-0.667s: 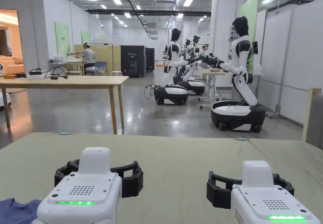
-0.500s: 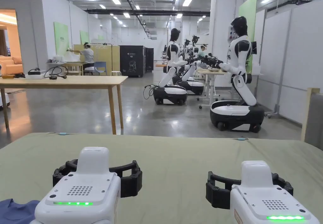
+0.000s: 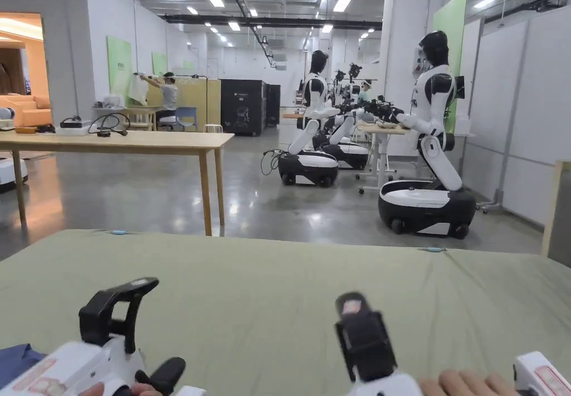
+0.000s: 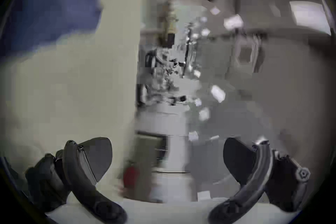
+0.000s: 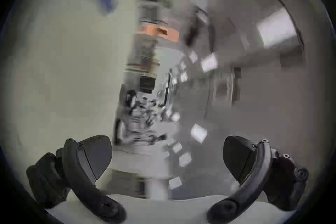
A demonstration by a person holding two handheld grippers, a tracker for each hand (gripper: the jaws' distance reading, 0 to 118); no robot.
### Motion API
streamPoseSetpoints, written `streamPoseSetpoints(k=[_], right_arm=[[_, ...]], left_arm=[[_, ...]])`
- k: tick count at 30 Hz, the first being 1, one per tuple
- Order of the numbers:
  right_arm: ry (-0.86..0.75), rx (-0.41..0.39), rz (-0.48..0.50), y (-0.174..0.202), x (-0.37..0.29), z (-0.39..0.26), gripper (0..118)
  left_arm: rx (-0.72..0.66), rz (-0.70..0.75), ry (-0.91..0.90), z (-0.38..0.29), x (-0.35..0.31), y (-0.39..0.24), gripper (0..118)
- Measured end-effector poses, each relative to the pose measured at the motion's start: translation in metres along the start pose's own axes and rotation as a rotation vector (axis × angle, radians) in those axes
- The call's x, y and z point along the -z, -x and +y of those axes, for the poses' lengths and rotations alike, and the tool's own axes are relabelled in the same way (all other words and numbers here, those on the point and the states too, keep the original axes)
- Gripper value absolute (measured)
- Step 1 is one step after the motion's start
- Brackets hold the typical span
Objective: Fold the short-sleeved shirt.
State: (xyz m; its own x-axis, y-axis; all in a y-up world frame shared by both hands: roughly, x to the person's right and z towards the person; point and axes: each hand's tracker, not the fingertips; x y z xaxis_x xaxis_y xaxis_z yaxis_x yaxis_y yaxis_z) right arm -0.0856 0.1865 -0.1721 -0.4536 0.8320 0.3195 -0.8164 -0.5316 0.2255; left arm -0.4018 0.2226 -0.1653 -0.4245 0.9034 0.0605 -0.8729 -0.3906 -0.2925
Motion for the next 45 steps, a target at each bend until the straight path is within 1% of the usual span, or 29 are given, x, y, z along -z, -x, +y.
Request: streamPoseSetpoints(k=[1, 2, 3, 4, 5, 6, 7, 8, 9, 10, 11, 12, 13, 14, 15, 17, 18, 20, 23, 26, 31, 38, 39, 40, 41, 42, 43, 44, 45], right_arm=[[-0.044, -0.044, 0.053, 0.0, -0.008, -0.011, 118], [-0.087, 0.01, 0.086, -0.013, -0.015, -0.018, 118], [-0.11, 0.105, 0.076, 0.014, -0.023, 0.049, 118], [-0.103, 0.188, 0.066, 0.005, -0.022, 0.063, 118], [-0.019, 0.334, 0.056, -0.019, -0.011, 0.073, 118], [0.059, 0.51, 0.065, -0.05, 0.0, 0.079, 118], [0.116, 0.703, 0.077, -0.068, 0.008, 0.045, 118], [0.172, 0.937, 0.079, -0.101, 0.015, 0.023, 118], [0.244, 1.19, 0.069, -0.135, 0.021, -0.004, 118], [0.288, 1.426, 0.071, -0.161, 0.022, -0.035, 118], [0.316, 1.673, 0.08, -0.171, 0.037, -0.079, 118], [0.327, 1.888, 0.079, -0.179, 0.035, -0.117, 118], [0.322, 2.009, 0.07, -0.18, 0.031, -0.141, 118], [0.327, 2.081, 0.057, -0.179, 0.028, -0.158, 118], [0.338, 2.111, 0.049, -0.173, 0.031, -0.167, 118], [0.382, 2.059, 0.036, -0.169, 0.032, -0.168, 118], [0.39, 2.045, 0.023, -0.169, 0.03, -0.168, 118], [0.388, 2.046, 0.02, -0.17, 0.032, -0.168, 118], [0.384, 2.062, 0.042, -0.17, 0.032, -0.171, 118], [0.399, 2.037, 0.053, -0.169, 0.033, -0.165, 118], [0.415, 2.058, 0.073, -0.161, 0.038, -0.171, 118], [0.407, 2.024, 0.1, -0.163, 0.039, -0.164, 118], [0.402, 2.024, 0.108, -0.162, 0.038, -0.164, 118], [0.399, 2.022, 0.111, -0.163, 0.037, -0.162, 115], [0.395, 2.018, 0.104, -0.163, 0.036, -0.16, 102], [0.392, 2.004, 0.086, -0.164, 0.034, -0.157, 62], [0.406, 1.987, 0.074, -0.164, 0.034, -0.155, 20], [0.435, 1.968, 0.061, -0.163, 0.036, -0.152, 2], [0.432, 1.973, 0.046, -0.164, 0.035, -0.151, 2]], left_arm=[[-0.049, -0.007, -0.009, -0.01, -0.005, 0.006, 118], [-0.042, 0.017, -0.027, -0.013, -0.007, 0.008, 118], [0.018, 0.048, -0.045, -0.015, -0.009, 0.006, 118], [0.091, 0.086, -0.054, -0.017, -0.009, 0.001, 118], [0.216, 0.121, -0.051, -0.028, -0.007, -0.01, 118], [0.347, 0.147, -0.055, -0.036, -0.004, -0.021, 118], [0.487, 0.207, -0.063, -0.045, -0.001, -0.033, 118], [0.657, 0.264, -0.081, -0.058, 0.003, -0.047, 118], [0.853, 0.328, -0.092, -0.058, 0.017, -0.058, 118], [1.064, 0.379, -0.111, -0.073, 0.024, -0.069, 118], [1.312, 0.433, -0.149, -0.094, 0.03, -0.075, 118], [1.531, 0.479, -0.199, -0.113, 0.036, -0.077, 118], [1.688, 0.498, -0.253, -0.122, 0.04, -0.074, 118], [1.804, 0.503, -0.307, -0.132, 0.044, -0.07, 118], [1.885, 0.521, -0.343, -0.139, 0.049, -0.068, 118], [1.948, 0.519, -0.357, -0.146, 0.05, -0.063, 118], [1.987, 0.524, -0.339, -0.148, 0.053, -0.062, 118], [2.021, 0.555, -0.293, -0.15, 0.059, -0.06, 118], [2.024, 0.563, -0.319, -0.152, 0.057, -0.059, 118], [2.007, 0.553, -0.321, -0.152, 0.054, -0.059, 118], [1.995, 0.532, -0.311, -0.152, 0.049, -0.06, 118], [1.961, 0.534, -0.302, -0.154, 0.049, -0.06, 118], [1.959, 0.537, -0.287, -0.153, 0.049, -0.059, 115], [1.959, 0.536, -0.276, -0.153, 0.049, -0.059, 108], [1.961, 0.536, -0.27, -0.154, 0.049, -0.058, 90], [1.966, 0.538, -0.268, -0.154, 0.049, -0.057, 41], [1.97, 0.542, -0.264, -0.154, 0.049, -0.057, 0], [1.967, 0.554, -0.273, -0.153, 0.051, -0.055, 0], [1.962, 0.548, -0.27, -0.154, 0.05, -0.059, 0]])
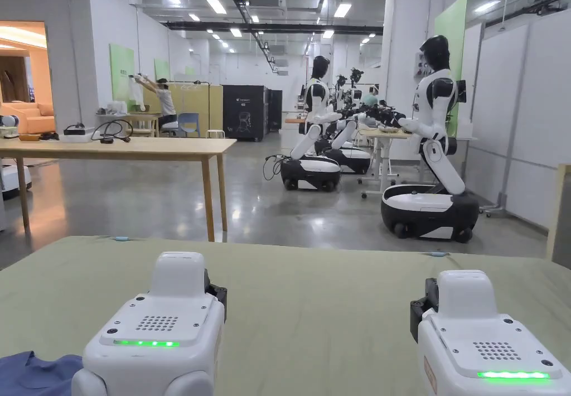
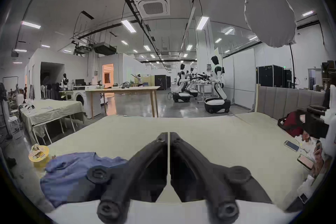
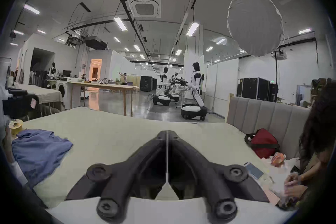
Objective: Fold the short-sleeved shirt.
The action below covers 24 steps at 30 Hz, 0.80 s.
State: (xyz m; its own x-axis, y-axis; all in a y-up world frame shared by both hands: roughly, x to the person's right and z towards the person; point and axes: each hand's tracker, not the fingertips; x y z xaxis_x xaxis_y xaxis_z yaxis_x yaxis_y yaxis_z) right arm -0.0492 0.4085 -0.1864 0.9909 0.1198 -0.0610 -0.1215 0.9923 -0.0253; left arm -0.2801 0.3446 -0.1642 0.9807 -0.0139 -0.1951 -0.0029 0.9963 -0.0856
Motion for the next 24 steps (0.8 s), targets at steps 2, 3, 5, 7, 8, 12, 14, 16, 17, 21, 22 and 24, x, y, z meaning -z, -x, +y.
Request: streamPoseSetpoints(k=[2, 3, 5, 7, 8, 12, 14, 16, 17, 21, 22, 24], right_arm=[[0.021, 0.016, 0.023, -0.003, 0.0, 0.001, 1], [0.017, 0.027, 0.026, -0.004, 0.0, 0.001, 1], [0.02, 0.032, 0.008, -0.004, 0.001, 0.0, 1], [0.028, 0.047, 0.014, -0.007, 0.001, 0.0, 1], [0.033, 0.051, 0.012, -0.008, 0.003, 0.001, 1], [0.042, 0.048, 0.006, -0.009, 0.005, 0.0, 1], [0.046, 0.047, 0.009, -0.009, 0.005, 0.0, 1], [0.052, 0.027, 0.009, -0.006, 0.006, -0.001, 1], [0.052, 0.01, 0.006, -0.004, 0.007, -0.003, 1], [0.068, 0.0, 0.038, 0.008, 0.014, -0.006, 1], [0.07, 0.001, 0.066, 0.015, 0.016, -0.007, 1], [0.067, -0.029, 0.146, 0.045, 0.018, -0.01, 1]], left_arm=[[0.006, -0.019, 0.021, 0.004, -0.001, 0.001, 0], [0.009, -0.013, 0.012, 0.004, -0.004, 0.0, 0], [0.022, -0.013, 0.014, -0.003, -0.001, -0.002, 0], [0.005, -0.026, 0.019, -0.002, -0.004, 0.0, 0], [-0.003, -0.033, 0.023, -0.002, -0.003, 0.0, 0], [0.004, -0.036, 0.024, -0.002, -0.004, -0.002, 0], [0.004, -0.037, 0.029, -0.003, -0.003, -0.002, 0], [0.005, -0.034, 0.035, -0.007, -0.003, 0.002, 0], [0.005, -0.026, 0.038, -0.009, -0.004, 0.006, 0], [-0.002, 0.049, 0.065, -0.017, -0.008, 0.042, 0], [-0.003, 0.09, 0.078, -0.017, -0.011, 0.055, 0], [-0.011, 0.166, 0.09, -0.019, -0.02, 0.088, 0]])
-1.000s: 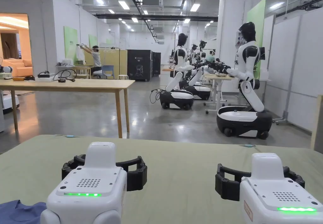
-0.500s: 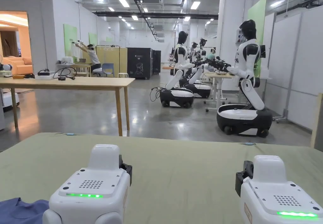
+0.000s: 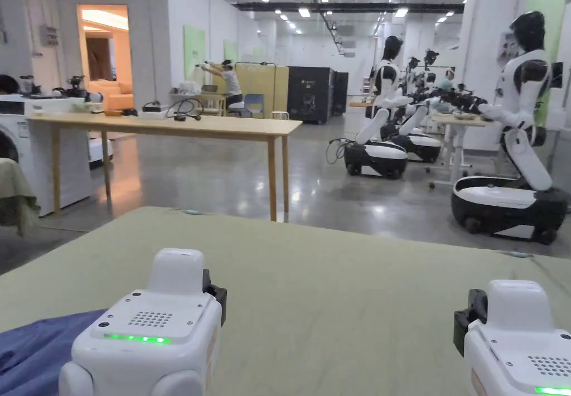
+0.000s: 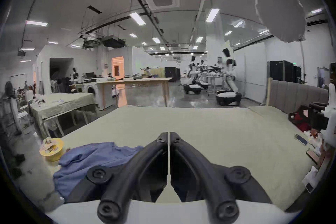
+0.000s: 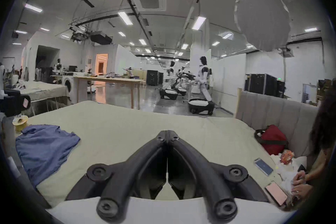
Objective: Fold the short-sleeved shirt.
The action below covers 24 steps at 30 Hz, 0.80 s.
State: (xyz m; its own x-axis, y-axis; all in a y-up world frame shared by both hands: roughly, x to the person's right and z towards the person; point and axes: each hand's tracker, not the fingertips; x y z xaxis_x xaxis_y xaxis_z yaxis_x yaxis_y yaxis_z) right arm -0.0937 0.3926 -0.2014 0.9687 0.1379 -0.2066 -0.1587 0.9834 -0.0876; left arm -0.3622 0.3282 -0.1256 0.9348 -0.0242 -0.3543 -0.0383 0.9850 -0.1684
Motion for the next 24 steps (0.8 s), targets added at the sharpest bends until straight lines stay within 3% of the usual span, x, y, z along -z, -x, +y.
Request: streamPoseSetpoints(k=[5, 12, 17, 24], right_arm=[[-0.018, 0.018, 0.276, 0.087, 0.011, 0.01, 1], [-0.05, 0.018, 0.525, 0.196, 0.01, 0.025, 1], [-0.038, 0.014, 0.579, 0.228, 0.014, 0.024, 1], [-0.01, 0.019, 0.579, 0.237, 0.032, 0.019, 1]], left_arm=[[-0.044, 0.25, 0.018, -0.007, -0.025, 0.095, 0], [-0.07, 0.5, 0.061, -0.022, -0.062, 0.188, 0], [-0.067, 0.533, 0.076, -0.031, -0.06, 0.206, 0], [-0.057, 0.486, 0.079, -0.034, -0.03, 0.197, 0]])
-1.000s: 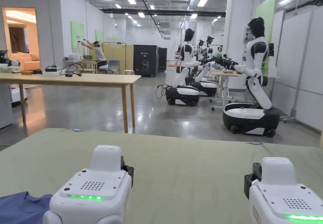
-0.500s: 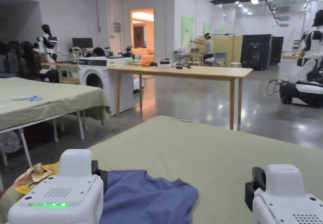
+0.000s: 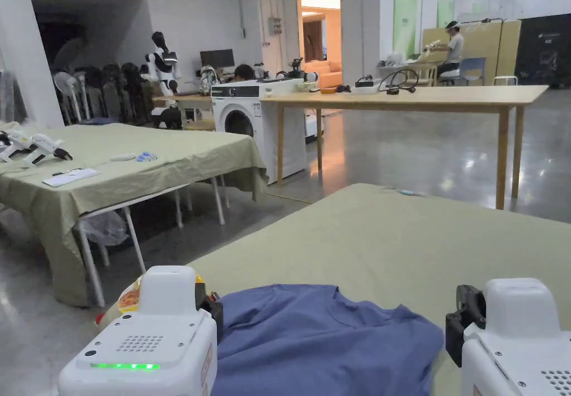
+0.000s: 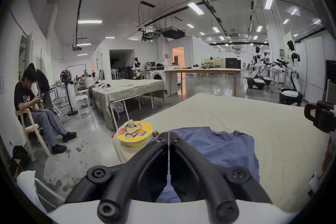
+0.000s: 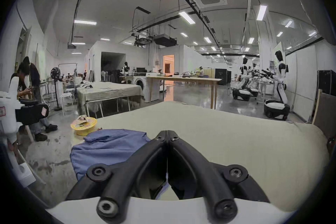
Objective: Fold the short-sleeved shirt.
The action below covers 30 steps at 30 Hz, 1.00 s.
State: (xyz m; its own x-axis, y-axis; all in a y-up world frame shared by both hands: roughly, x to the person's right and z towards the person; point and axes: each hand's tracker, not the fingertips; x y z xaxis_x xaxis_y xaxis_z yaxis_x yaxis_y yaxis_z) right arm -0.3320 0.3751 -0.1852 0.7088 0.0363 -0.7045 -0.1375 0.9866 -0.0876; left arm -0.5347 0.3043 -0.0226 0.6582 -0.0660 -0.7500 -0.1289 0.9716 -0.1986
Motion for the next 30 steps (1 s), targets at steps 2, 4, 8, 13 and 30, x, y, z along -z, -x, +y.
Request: streamPoseSetpoints(k=[2, 4, 8, 13, 30], right_arm=[[0.008, 0.001, -0.006, -0.003, 0.005, -0.002, 1], [0.016, 0.009, -0.011, -0.007, 0.011, -0.004, 1], [0.037, -0.007, -0.034, -0.015, 0.021, -0.012, 1], [0.08, 0.006, -0.058, -0.032, 0.027, -0.028, 1], [0.265, 0.025, -0.137, -0.067, 0.019, -0.107, 1]], left_arm=[[0.001, -0.018, 0.007, -0.001, 0.009, -0.006, 0], [-0.003, -0.033, 0.015, -0.002, 0.018, -0.012, 0], [0.005, -0.105, 0.072, -0.007, 0.046, -0.032, 0], [0.019, -0.242, 0.258, -0.029, 0.102, -0.072, 0], [0.129, -0.361, 0.776, -0.114, 0.22, -0.135, 117]])
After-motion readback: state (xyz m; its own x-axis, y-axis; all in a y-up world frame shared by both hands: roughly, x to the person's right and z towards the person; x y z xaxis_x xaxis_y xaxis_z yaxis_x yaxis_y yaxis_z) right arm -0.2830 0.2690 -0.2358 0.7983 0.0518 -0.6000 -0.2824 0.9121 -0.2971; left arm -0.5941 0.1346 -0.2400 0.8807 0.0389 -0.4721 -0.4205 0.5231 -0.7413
